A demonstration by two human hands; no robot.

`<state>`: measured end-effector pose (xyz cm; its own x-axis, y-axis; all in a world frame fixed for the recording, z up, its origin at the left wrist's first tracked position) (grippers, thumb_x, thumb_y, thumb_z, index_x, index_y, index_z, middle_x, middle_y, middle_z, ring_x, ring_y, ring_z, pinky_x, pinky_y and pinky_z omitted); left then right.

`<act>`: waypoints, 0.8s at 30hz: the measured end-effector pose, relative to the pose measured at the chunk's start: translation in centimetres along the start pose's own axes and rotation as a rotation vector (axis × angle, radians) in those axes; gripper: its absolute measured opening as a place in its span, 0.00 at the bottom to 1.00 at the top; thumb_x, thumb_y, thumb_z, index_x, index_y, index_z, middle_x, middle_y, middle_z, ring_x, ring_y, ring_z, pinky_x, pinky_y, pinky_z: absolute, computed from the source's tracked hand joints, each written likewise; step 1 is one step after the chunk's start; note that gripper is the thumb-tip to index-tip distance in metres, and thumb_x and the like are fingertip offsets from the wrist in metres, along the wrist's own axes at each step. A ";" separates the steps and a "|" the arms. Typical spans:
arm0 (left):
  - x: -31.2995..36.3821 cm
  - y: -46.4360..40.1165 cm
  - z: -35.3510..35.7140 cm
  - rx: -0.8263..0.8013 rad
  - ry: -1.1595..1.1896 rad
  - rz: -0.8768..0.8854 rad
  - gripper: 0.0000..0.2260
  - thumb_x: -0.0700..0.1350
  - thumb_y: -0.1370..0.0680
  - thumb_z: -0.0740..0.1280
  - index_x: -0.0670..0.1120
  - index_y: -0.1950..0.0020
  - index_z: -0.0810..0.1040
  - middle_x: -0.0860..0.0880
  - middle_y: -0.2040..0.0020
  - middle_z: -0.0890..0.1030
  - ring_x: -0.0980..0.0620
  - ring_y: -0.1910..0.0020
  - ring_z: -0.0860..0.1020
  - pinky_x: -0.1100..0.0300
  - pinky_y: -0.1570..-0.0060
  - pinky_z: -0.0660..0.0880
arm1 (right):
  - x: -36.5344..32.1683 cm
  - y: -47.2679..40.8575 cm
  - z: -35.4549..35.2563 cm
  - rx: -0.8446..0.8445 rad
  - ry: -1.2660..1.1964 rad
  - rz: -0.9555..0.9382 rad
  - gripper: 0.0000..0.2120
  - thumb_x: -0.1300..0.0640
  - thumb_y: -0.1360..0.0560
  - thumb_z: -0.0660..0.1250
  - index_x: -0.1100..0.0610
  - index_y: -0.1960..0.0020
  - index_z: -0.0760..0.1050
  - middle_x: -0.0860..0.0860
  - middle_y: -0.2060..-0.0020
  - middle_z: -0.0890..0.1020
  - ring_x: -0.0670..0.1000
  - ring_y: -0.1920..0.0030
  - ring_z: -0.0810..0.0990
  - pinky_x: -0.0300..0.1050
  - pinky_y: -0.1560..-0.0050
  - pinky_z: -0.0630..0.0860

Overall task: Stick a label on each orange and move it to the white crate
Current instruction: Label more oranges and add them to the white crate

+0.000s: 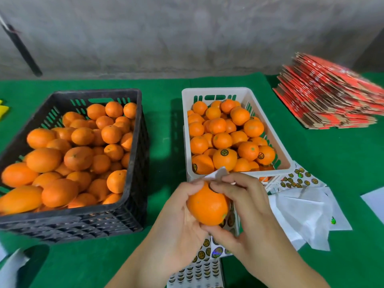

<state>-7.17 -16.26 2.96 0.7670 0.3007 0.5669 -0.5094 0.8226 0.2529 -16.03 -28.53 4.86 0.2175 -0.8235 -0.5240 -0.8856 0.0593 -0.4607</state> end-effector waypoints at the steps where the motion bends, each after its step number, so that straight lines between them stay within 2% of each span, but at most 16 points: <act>1: -0.1 -0.1 -0.2 0.006 0.024 -0.023 0.28 0.52 0.21 0.69 0.42 0.24 0.73 0.36 0.27 0.75 0.38 0.28 0.74 0.45 0.31 0.73 | 0.0 0.1 0.0 0.001 -0.002 -0.020 0.31 0.40 0.24 0.72 0.41 0.24 0.65 0.35 0.25 0.58 0.49 0.26 0.68 0.33 0.31 0.67; 3: 0.0 -0.2 -0.5 0.006 0.048 -0.052 0.22 0.50 0.22 0.70 0.43 0.30 0.79 0.36 0.34 0.80 0.39 0.35 0.79 0.45 0.38 0.78 | -0.2 0.3 0.0 -0.031 -0.003 -0.092 0.32 0.42 0.24 0.74 0.42 0.24 0.65 0.37 0.25 0.58 0.50 0.26 0.69 0.35 0.31 0.69; 5: 0.3 -0.3 -1.1 0.025 0.033 -0.044 0.12 0.48 0.22 0.71 0.45 0.42 0.85 0.40 0.46 0.85 0.43 0.47 0.85 0.48 0.50 0.82 | -0.5 0.5 -0.1 -0.021 -0.021 -0.160 0.35 0.46 0.26 0.80 0.44 0.25 0.68 0.39 0.25 0.61 0.50 0.26 0.71 0.37 0.30 0.70; 6: 0.6 -0.4 -1.3 0.068 0.018 -0.035 0.10 0.48 0.22 0.71 0.45 0.44 0.86 0.40 0.48 0.85 0.44 0.50 0.85 0.48 0.54 0.82 | -0.6 0.4 -0.2 0.013 -0.039 -0.177 0.37 0.47 0.29 0.82 0.45 0.25 0.69 0.39 0.26 0.64 0.49 0.27 0.72 0.37 0.30 0.69; 9: 1.3 -0.6 -2.5 0.174 -0.068 0.037 0.20 0.51 0.20 0.65 0.39 0.33 0.77 0.38 0.38 0.82 0.38 0.40 0.82 0.43 0.47 0.81 | 0.1 -1.0 -1.3 0.090 -0.115 -0.177 0.38 0.46 0.29 0.82 0.43 0.25 0.68 0.41 0.28 0.69 0.47 0.27 0.71 0.36 0.29 0.67; 11: 1.5 -0.6 -2.7 0.196 -0.080 0.070 0.19 0.50 0.20 0.62 0.40 0.35 0.74 0.36 0.35 0.81 0.36 0.38 0.81 0.40 0.43 0.80 | 1.7 -3.0 -3.1 0.215 0.006 -0.181 0.34 0.46 0.28 0.80 0.52 0.26 0.71 0.46 0.31 0.71 0.43 0.26 0.68 0.37 0.29 0.66; 13: 1.5 -0.5 -2.6 0.192 -0.054 0.064 0.12 0.50 0.23 0.65 0.44 0.44 0.75 0.36 0.41 0.83 0.37 0.43 0.84 0.42 0.48 0.81 | 4.0 -5.7 -4.7 0.312 0.151 -0.077 0.34 0.51 0.28 0.82 0.62 0.29 0.73 0.57 0.31 0.71 0.46 0.26 0.67 0.44 0.28 0.68; 14: 1.6 -0.4 -2.7 0.175 -0.055 0.065 0.09 0.49 0.24 0.66 0.45 0.49 0.77 0.38 0.45 0.84 0.39 0.47 0.85 0.46 0.53 0.82 | 5.2 -6.9 -5.1 0.298 0.188 0.049 0.37 0.52 0.29 0.83 0.62 0.27 0.72 0.61 0.29 0.68 0.51 0.25 0.66 0.51 0.26 0.68; 16: 1.6 -0.3 -2.9 0.139 -0.103 0.082 0.06 0.47 0.22 0.67 0.48 0.55 0.81 0.41 0.51 0.84 0.43 0.53 0.85 0.51 0.57 0.82 | 6.8 -7.9 -5.0 0.174 0.176 0.306 0.47 0.41 0.30 0.80 0.57 0.19 0.64 0.61 0.24 0.62 0.58 0.23 0.61 0.55 0.23 0.61; 17: 1.8 -0.2 -3.1 0.133 -0.148 0.092 0.09 0.48 0.20 0.64 0.49 0.55 0.82 0.42 0.52 0.85 0.45 0.53 0.85 0.52 0.57 0.82 | 7.2 -7.7 -4.6 0.101 0.102 0.370 0.48 0.34 0.29 0.76 0.51 0.17 0.61 0.56 0.23 0.62 0.55 0.22 0.61 0.54 0.23 0.60; 19: 2.4 -0.2 -3.3 0.141 -0.235 0.123 0.12 0.50 0.16 0.61 0.50 0.52 0.82 0.43 0.51 0.85 0.45 0.51 0.85 0.51 0.54 0.82 | 7.2 -5.9 -3.1 -0.072 -0.240 0.490 0.39 0.25 0.27 0.64 0.37 0.20 0.64 0.44 0.25 0.72 0.45 0.25 0.70 0.58 0.24 0.66; 20: 2.8 -0.1 -3.8 0.175 -0.278 0.154 0.12 0.51 0.15 0.60 0.50 0.51 0.81 0.43 0.50 0.84 0.45 0.50 0.85 0.50 0.53 0.81 | 6.8 -5.0 -1.9 -0.157 -0.483 0.587 0.38 0.21 0.29 0.61 0.35 0.24 0.70 0.42 0.29 0.78 0.44 0.28 0.76 0.61 0.25 0.69; 21: 3.4 -0.2 -4.3 0.219 -0.330 0.192 0.12 0.52 0.15 0.60 0.51 0.50 0.81 0.43 0.49 0.85 0.45 0.49 0.85 0.49 0.51 0.81 | 6.7 -3.9 -0.8 -0.195 -0.760 0.706 0.43 0.17 0.34 0.61 0.39 0.26 0.75 0.44 0.33 0.82 0.46 0.32 0.80 0.61 0.28 0.73; 22: 4.0 -0.2 -4.7 0.268 -0.385 0.235 0.12 0.53 0.14 0.60 0.53 0.50 0.81 0.45 0.49 0.85 0.47 0.49 0.86 0.49 0.50 0.82 | 6.5 -2.9 0.1 -0.219 -0.928 0.803 0.45 0.18 0.35 0.63 0.45 0.28 0.78 0.47 0.37 0.86 0.48 0.37 0.84 0.61 0.30 0.76; 23: 4.7 -0.4 -5.1 0.312 -0.443 0.281 0.11 0.53 0.14 0.60 0.54 0.49 0.81 0.48 0.50 0.86 0.50 0.51 0.86 0.52 0.53 0.83 | 6.4 -2.1 1.0 -0.269 -0.984 0.829 0.39 0.24 0.32 0.66 0.48 0.31 0.80 0.49 0.40 0.87 0.49 0.41 0.86 0.60 0.32 0.78; 24: 5.5 -0.6 -5.5 0.337 -0.479 0.329 0.10 0.53 0.14 0.61 0.52 0.47 0.80 0.49 0.53 0.85 0.51 0.55 0.85 0.56 0.58 0.83 | 6.0 -1.8 1.8 -0.301 -0.936 0.761 0.29 0.33 0.27 0.68 0.50 0.34 0.82 0.51 0.41 0.88 0.51 0.42 0.87 0.60 0.34 0.80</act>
<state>-0.48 -12.46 1.65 0.3328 0.1984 0.9219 -0.8405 0.5057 0.1946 -12.38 -32.63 1.27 -0.2932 0.0894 -0.9519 -0.9467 0.1114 0.3021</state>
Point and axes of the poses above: each hand's wrist, its own y-axis away from the middle knuckle, its own z-axis out of the palm, x = y × z, the point moved 3 cm from there along -y, towards the middle knuckle
